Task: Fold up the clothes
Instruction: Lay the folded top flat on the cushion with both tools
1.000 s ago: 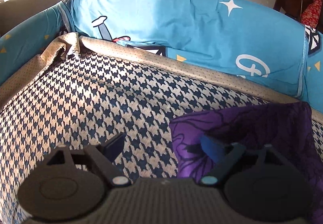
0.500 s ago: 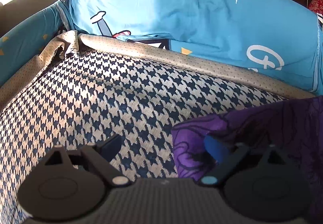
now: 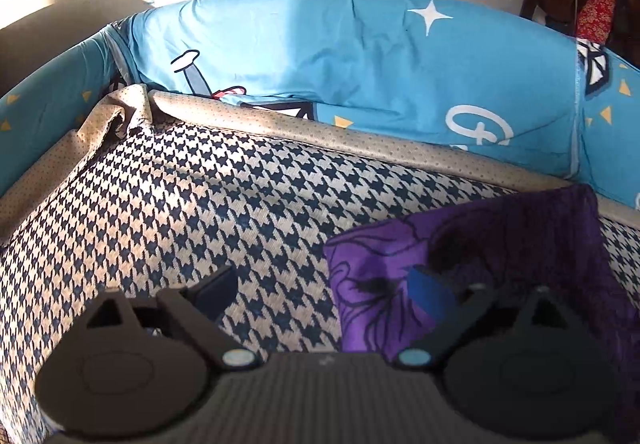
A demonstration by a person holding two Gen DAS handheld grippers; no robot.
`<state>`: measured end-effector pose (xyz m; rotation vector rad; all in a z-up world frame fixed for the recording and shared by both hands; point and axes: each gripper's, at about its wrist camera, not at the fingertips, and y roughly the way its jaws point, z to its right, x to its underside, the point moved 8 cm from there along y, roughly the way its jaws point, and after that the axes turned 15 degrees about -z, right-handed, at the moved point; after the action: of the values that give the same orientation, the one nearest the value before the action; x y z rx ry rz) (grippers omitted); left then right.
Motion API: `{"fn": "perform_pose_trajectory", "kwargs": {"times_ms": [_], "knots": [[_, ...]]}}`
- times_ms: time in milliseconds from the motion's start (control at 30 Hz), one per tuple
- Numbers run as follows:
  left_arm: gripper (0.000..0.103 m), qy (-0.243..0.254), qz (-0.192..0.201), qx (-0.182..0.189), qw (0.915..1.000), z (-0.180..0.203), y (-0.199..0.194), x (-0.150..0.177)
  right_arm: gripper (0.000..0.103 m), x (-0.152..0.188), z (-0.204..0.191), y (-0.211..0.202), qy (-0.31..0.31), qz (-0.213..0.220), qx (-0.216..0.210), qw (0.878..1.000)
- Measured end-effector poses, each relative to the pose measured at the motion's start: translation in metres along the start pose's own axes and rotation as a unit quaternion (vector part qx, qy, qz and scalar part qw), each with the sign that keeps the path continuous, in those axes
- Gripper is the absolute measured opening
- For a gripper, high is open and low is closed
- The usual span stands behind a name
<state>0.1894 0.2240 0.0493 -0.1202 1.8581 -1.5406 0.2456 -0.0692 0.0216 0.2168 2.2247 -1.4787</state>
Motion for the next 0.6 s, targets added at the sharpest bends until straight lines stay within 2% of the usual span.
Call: {"fn": "perform_pose_trajectory", "kwargs": {"times_ms": [267, 467, 600], "knots": [[0.096, 0.051, -0.01, 0.019, 0.9984, 0.013, -0.022, 0.048, 0.03, 0.015, -0.026, -0.007, -0.076, -0.018, -0.047, 0.996], [0.097, 0.088, -0.022, 0.016, 0.9958, 0.026, -0.024, 0.079, 0.03, 0.037, -0.045, -0.006, -0.141, -0.036, -0.053, 0.988], [0.1, 0.109, -0.027, 0.001, 0.9937, 0.036, -0.016, 0.085, 0.03, 0.045, -0.051, 0.005, -0.158, -0.052, -0.036, 0.985]]}}
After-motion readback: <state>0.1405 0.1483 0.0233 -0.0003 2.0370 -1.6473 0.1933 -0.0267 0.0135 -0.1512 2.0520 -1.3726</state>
